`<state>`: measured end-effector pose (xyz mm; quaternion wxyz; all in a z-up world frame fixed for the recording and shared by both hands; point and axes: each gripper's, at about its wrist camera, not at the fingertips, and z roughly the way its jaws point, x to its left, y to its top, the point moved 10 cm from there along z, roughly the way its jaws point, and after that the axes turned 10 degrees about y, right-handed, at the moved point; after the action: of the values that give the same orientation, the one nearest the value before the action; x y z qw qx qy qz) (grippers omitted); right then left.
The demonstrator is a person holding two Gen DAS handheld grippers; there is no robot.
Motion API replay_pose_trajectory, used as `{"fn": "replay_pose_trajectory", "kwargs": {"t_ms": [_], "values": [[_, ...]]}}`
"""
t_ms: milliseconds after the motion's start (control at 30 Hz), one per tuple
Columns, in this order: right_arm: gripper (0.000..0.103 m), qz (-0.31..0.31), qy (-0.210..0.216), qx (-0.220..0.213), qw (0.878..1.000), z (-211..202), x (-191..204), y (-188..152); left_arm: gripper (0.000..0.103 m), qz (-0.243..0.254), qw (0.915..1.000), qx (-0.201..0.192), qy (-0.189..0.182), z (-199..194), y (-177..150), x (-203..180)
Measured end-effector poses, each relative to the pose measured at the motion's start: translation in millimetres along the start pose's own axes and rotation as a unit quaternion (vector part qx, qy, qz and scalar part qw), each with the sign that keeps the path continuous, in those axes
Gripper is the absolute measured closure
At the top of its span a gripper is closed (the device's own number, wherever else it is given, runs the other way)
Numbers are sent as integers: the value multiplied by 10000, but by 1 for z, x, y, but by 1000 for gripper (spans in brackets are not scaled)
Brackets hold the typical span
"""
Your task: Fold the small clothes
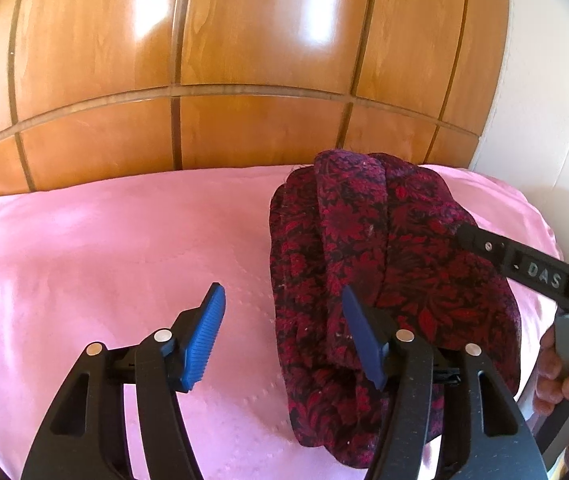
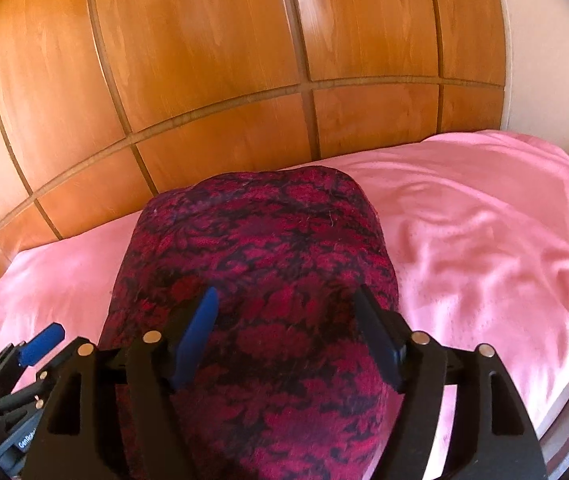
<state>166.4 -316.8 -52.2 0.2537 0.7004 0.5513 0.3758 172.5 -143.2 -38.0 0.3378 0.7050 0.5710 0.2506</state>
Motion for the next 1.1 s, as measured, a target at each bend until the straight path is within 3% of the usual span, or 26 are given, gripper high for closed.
{"fn": "replay_pose_trajectory", "kwargs": {"t_ms": [100, 233, 467, 533, 833, 1100], "values": [[25, -58, -136, -72, 9999, -9, 6, -4, 36, -55, 10000, -67, 44, -6, 1, 3], [15, -157, -387, -194, 9989, -27, 16, -14, 36, -100, 9998, -125, 84, -13, 1, 8], [10, -277, -602, -218, 9976, -53, 30, -43, 30, -217, 9992, -189, 271, -30, -5, 21], [6, -314, -672, -199, 9970, -59, 34, -53, 24, -300, 9988, -216, 335, -36, -9, 28], [4, -359, -853, -22, 9957, -63, 40, -84, 12, -320, 9970, -262, 658, -56, -22, 44], [3, -421, -968, -117, 9943, -67, 45, -85, 5, -471, 9946, -293, 876, -67, -29, 58]]}}
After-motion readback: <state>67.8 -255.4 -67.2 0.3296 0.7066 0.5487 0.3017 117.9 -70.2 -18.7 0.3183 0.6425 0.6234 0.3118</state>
